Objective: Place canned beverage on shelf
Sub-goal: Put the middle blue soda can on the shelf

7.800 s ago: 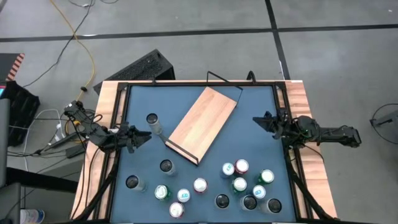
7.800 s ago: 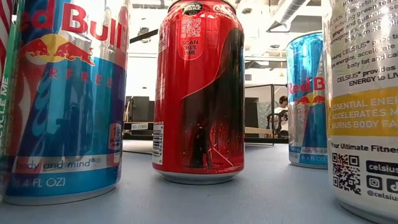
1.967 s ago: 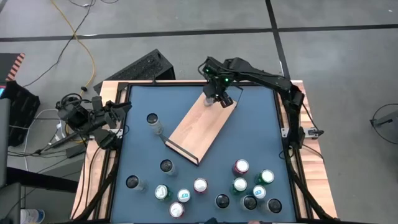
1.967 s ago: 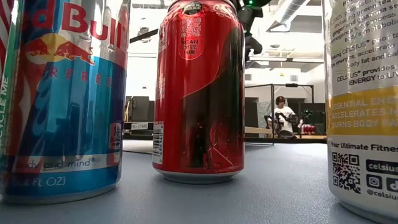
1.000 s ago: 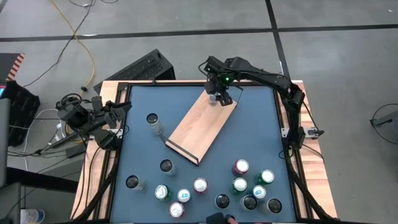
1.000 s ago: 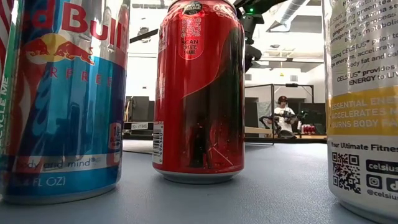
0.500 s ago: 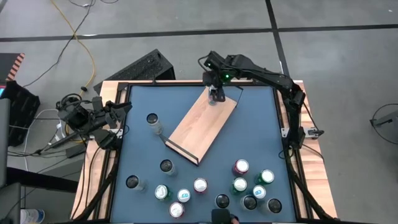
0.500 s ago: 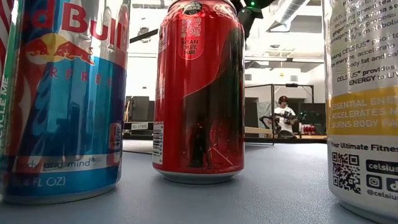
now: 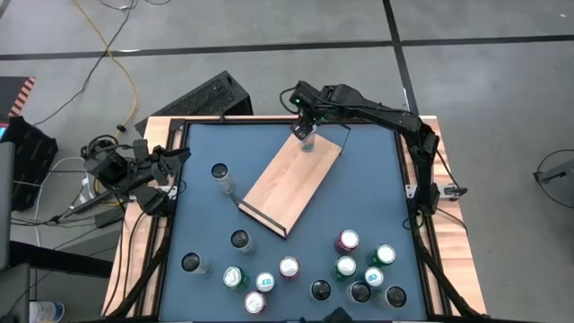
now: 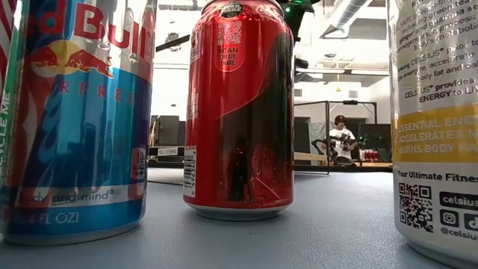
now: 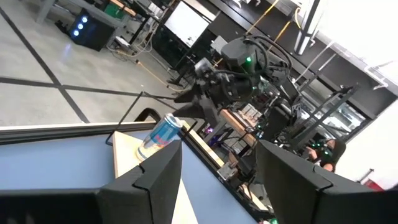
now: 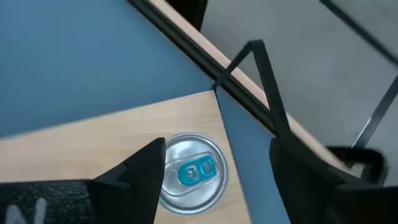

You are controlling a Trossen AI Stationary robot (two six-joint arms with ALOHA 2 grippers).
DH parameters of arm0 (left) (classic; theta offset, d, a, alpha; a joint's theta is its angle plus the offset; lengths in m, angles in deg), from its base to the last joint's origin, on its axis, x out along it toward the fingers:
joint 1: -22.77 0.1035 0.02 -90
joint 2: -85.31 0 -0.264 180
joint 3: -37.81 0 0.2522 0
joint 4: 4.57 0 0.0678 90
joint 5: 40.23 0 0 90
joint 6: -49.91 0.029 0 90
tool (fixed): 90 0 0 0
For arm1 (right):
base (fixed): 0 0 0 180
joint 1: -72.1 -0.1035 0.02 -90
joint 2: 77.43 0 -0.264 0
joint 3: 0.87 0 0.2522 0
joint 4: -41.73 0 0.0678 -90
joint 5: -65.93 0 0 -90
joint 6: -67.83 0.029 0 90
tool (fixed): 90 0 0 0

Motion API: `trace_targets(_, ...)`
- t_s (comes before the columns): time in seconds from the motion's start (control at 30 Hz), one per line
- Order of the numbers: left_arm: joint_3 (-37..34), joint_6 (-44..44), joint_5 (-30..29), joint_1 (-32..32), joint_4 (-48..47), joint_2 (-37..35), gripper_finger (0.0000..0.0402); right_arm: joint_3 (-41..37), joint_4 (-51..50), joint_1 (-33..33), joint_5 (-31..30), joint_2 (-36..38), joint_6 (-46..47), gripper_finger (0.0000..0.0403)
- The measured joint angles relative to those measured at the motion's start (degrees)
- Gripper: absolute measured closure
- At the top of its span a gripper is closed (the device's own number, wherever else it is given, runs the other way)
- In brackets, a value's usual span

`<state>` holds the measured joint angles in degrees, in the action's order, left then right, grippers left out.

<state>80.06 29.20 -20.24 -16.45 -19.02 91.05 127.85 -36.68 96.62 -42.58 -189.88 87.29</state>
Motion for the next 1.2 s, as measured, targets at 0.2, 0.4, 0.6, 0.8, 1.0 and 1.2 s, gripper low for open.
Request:
trace_targets(0.2,0.0,0.0,0.3,0.0,0.0,0.0,0.0207,0.0,-0.2,-0.5,0.1,0.0,10.5,0.0132)
trace_targets(0.4,0.0,-0.1,1.6,0.0,-0.1,0.0,0.0207,0.0,-2.0,-0.8,0.5,-0.4,16.8,0.0132)
trace_targets(0.6,0.0,-0.1,2.3,0.0,-0.5,0.0,0.0207,-2.8,-1.1,-2.0,0.3,-0.4,20.8,0.0132)
trace_targets(0.8,0.0,-0.1,3.8,0.0,-1.2,0.0,0.0207,-4.4,2.1,-3.2,-0.3,-0.4,22.3,0.0132)
trace_targets(1.0,0.0,0.0,3.8,0.0,-1.7,0.0,0.0207,-4.6,1.8,-3.2,-0.8,-0.4,23.2,0.0134)
trace_targets(1.2,0.0,-0.1,3.8,0.0,-2.9,0.0,0.0207,-4.6,2.4,-3.1,-0.8,-0.4,21.6,0.0162)
